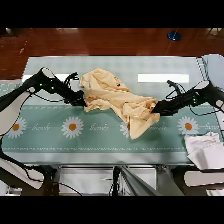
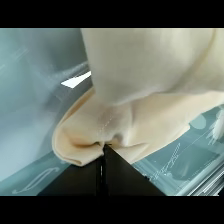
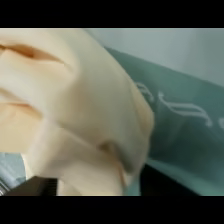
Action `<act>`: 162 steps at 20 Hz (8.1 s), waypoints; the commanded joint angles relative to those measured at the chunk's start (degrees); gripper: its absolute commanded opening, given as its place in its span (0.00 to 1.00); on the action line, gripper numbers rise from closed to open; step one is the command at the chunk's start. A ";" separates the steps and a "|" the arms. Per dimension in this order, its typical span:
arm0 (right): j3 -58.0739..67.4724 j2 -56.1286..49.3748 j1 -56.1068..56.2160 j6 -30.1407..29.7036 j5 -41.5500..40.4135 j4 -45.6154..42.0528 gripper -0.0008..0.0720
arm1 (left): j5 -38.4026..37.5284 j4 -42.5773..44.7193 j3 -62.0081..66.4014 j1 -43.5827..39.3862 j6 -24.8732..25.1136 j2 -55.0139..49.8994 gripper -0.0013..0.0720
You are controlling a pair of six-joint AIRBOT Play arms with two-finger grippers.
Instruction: Fold the shirts.
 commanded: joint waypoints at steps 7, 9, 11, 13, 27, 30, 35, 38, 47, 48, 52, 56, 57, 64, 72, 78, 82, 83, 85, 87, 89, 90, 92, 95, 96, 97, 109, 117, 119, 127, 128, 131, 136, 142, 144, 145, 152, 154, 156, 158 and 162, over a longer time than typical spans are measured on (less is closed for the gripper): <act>0.11 11.85 2.75 0.66 3.32 4.44 0.04 | -0.07 -4.17 10.23 1.05 2.97 11.52 0.05; 3.50 20.70 0.57 2.47 6.73 5.07 0.04 | 2.82 -4.15 15.45 1.40 2.75 18.97 0.05; 9.25 30.29 -1.36 5.16 7.19 5.18 0.04 | 7.13 -4.15 20.02 1.49 2.71 27.19 0.05; 16.74 38.71 -2.75 7.76 5.70 5.18 0.04 | 12.37 -4.13 23.41 1.49 2.71 35.76 0.05; 45.62 53.88 -2.95 36.02 -14.29 -8.07 0.04 | 27.52 11.98 24.65 1.51 2.62 76.00 0.05; 45.62 53.86 -2.95 36.39 -8.90 -3.98 0.04 | 21.29 12.00 24.63 1.51 -2.03 76.76 0.05; 45.46 53.11 -2.95 36.48 14.95 -19.30 0.04 | 7.19 12.41 20.63 2.14 -7.91 76.41 0.05; 43.17 49.44 -2.95 33.53 26.95 -26.73 0.04 | 6.03 11.80 9.42 3.17 -12.76 76.41 0.05; 29.64 27.43 5.84 29.22 -5.81 -17.84 0.04 | 39.85 2.49 -24.02 2.19 -7.63 64.30 0.05; 29.64 24.09 7.37 28.20 -10.84 -17.86 0.04 | 43.82 2.47 -23.82 1.77 -5.62 60.76 0.05; 29.64 13.27 8.66 28.20 -23.10 -17.97 0.04 | 52.41 2.54 -23.76 1.14 0.61 49.20 0.05; 29.64 5.99 8.68 28.17 -25.68 -18.03 0.04 | 52.48 3.17 -23.76 1.14 2.01 42.29 0.05; 29.64 4.42 8.68 28.17 -25.75 -17.62 0.04 | 52.46 3.19 -23.78 1.14 2.40 41.05 0.05; 29.64 -2.86 8.68 28.20 -24.17 -17.44 0.05 | 47.30 4.22 -23.85 1.11 2.34 33.83 0.05; 29.66 -4.28 8.66 28.11 -20.00 -17.84 0.05 | 43.32 4.17 -23.85 0.72 2.16 30.58 0.05; 29.66 -4.15 8.61 27.89 -17.20 -17.86 0.05 | 28.59 4.70 -18.51 3.50 0.20 32.28 1.00; 29.66 -1.64 8.48 22.27 -17.92 -18.12 0.57 | 2.43 13.60 -18.16 9.60 -14.08 33.33 0.99; 29.66 -0.42 8.13 21.88 -19.08 -19.26 0.62 | -1.53 13.60 -20.13 9.68 -14.84 34.29 0.99; 29.66 2.38 6.84 22.01 -21.59 -23.23 0.62 | -2.08 10.51 -25.97 7.48 -14.91 38.84 0.99; 29.66 4.92 4.48 22.01 -22.91 -26.56 0.62 | 0.98 3.10 -32.57 3.43 -14.88 44.59 0.99; 29.66 6.32 1.33 21.92 -21.92 -28.50 0.62 | 5.07 -3.65 -37.38 -1.49 -14.88 48.37 0.99; 29.66 6.40 -0.20 21.86 -20.87 -28.48 0.62 | 7.39 -5.95 -39.10 -4.35 -14.88 49.13 0.99; 29.66 6.36 -3.06 21.70 -18.53 -28.39 0.62 | 10.82 -7.37 -40.63 -10.29 -15.93 48.46 0.99; 29.64 6.36 -6.08 21.70 -17.62 -27.78 0.62 | 14.67 -7.39 -40.87 -18.99 -18.03 44.35 0.99; 29.64 6.36 -6.56 21.73 -17.44 -27.76 0.62 | 15.50 -7.39 -40.85 -21.24 -18.80 42.49 0.99; 29.64 6.36 -6.86 21.73 -17.25 -27.71 0.62 | 16.28 -7.52 -40.81 -23.06 -19.02 40.46 0.99; 29.64 6.36 -6.86 21.68 -18.18 -26.86 0.62 | 23.98 -15.93 -36.28 -28.70 -16.72 24.33 0.99; 29.64 6.36 -6.86 21.70 -17.97 -26.86 0.61 | 23.28 -16.15 -24.06 -34.10 -18.97 13.18 0.58; 29.64 6.36 -6.86 21.70 -17.92 -26.86 0.61 | 23.30 -16.85 -23.12 -34.60 -18.73 11.78 0.18; 29.64 0.24 -6.86 13.22 -15.34 -16.65 0.75 | 19.65 -16.74 -22.95 -34.53 -12.02 14.47 0.05; 29.64 -1.86 -6.86 10.47 -14.84 -13.35 0.80 | 19.63 -16.74 -22.95 -34.51 -12.00 15.63 0.05; 29.66 -6.86 -6.86 7.28 -14.25 -9.09 0.83 | 19.61 -16.22 -22.95 -34.51 -11.96 18.78 0.05; 29.64 -13.29 -6.80 6.82 -13.22 -5.16 0.83 | 19.58 -16.11 -22.95 -34.53 -12.00 22.27 0.05; 29.64 -18.08 -6.69 6.23 -13.42 1.81 0.81 | 19.58 -16.13 -22.93 -34.56 -12.02 24.87 0.05; 29.64 -19.87 -6.25 8.63 -13.40 3.67 0.79 | 19.63 -16.11 -22.93 -34.56 -12.02 25.94 0.05; 29.64 -20.76 -5.40 10.05 -13.38 3.17 0.74 | 19.63 -16.11 -22.84 -34.56 -12.02 26.56 0.05; 29.66 -13.88 -2.97 6.03 -12.55 7.15 0.04 | 22.36 -14.34 -22.82 -29.49 -12.02 39.63 0.05; 29.66 -5.57 -4.11 4.63 -12.35 6.84 0.04 | 22.86 -11.04 -21.53 -25.70 -12.07 46.90 0.05; 29.66 3.93 -5.66 4.63 -13.07 6.78 0.04 | 22.84 -5.51 -17.68 -21.29 -12.15 54.51 0.05; 29.66 13.79 -7.06 5.14 -14.64 6.75 0.04 | 22.84 0.59 -11.85 -16.26 -12.26 61.53 0.05; 29.66 32.02 -7.58 7.91 -18.93 6.69 0.04 | 22.84 12.44 1.97 -8.17 -12.00 71.10 0.05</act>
